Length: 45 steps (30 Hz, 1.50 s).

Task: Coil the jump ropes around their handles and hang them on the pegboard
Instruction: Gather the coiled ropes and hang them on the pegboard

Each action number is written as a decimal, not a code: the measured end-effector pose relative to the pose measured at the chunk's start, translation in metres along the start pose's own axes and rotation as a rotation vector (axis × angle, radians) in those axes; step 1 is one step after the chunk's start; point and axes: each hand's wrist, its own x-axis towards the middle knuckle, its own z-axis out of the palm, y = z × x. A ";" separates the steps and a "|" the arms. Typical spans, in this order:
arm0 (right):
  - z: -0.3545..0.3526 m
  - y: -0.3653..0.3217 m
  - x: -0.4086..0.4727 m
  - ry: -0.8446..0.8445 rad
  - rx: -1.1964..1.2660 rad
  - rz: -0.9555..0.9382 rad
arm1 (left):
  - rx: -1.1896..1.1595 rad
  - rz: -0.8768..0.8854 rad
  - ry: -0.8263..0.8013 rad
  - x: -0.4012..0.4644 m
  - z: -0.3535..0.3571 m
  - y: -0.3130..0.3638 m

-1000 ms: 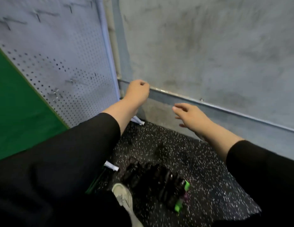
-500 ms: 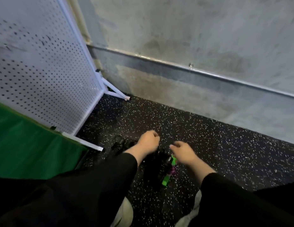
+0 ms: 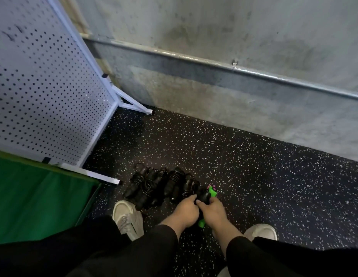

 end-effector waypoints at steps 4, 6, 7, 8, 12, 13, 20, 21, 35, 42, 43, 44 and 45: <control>0.000 -0.001 0.001 0.067 0.108 0.042 | -0.103 0.008 0.002 -0.002 -0.008 0.000; -0.001 -0.002 0.001 0.104 0.152 0.070 | -0.157 0.003 0.013 -0.003 -0.012 -0.001; -0.002 -0.003 -0.001 0.114 0.175 0.080 | -0.168 0.006 0.034 -0.004 -0.014 -0.001; -0.003 -0.004 -0.001 0.126 0.188 0.085 | -0.167 0.013 0.069 -0.006 -0.016 -0.001; -0.013 -0.020 -0.016 0.185 0.153 0.001 | -0.174 0.080 0.216 -0.016 -0.024 0.008; -0.017 -0.028 -0.021 0.198 0.154 -0.044 | -0.177 0.113 0.255 -0.021 -0.028 0.014; -0.065 -0.131 -0.065 0.207 0.429 -0.457 | -0.342 0.454 0.424 -0.057 -0.077 0.090; -0.076 -0.149 -0.075 0.215 0.438 -0.521 | -0.407 0.510 0.386 -0.066 -0.089 0.104; -0.131 -0.337 -0.225 0.118 0.506 -1.040 | -0.699 0.986 0.440 -0.236 -0.249 0.198; -0.088 -0.387 -0.255 0.198 0.051 -1.259 | -0.959 0.997 0.550 -0.252 -0.305 0.202; -0.083 -0.394 -0.259 0.197 0.018 -1.278 | -0.984 1.007 0.540 -0.256 -0.311 0.202; -0.080 -0.403 -0.262 0.202 -0.023 -1.292 | -1.012 1.017 0.529 -0.260 -0.318 0.201; -0.077 -0.413 -0.264 0.204 -0.056 -1.304 | -1.037 1.026 0.517 -0.265 -0.324 0.201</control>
